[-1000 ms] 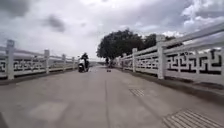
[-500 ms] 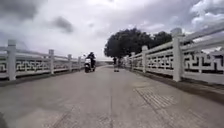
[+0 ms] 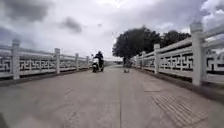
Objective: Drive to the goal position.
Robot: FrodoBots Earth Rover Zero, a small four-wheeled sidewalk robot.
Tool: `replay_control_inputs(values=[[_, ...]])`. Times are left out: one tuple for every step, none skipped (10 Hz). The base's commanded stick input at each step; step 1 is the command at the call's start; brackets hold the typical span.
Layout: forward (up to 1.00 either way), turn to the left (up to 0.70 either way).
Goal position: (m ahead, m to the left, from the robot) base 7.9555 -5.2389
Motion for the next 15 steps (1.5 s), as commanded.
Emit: replay_control_inputs(values=[[0.7,0.0],[0.7,0.0],[0.7,0.0],[0.7,0.0],[0.7,0.0],[0.7,0.0],[0.7,0.0],[0.7,0.0],[0.7,0.0],[0.7,0.0],[0.7,0.0],[0.5,0.0],[0.45,0.0],[0.45,0.0],[0.14,0.0]])
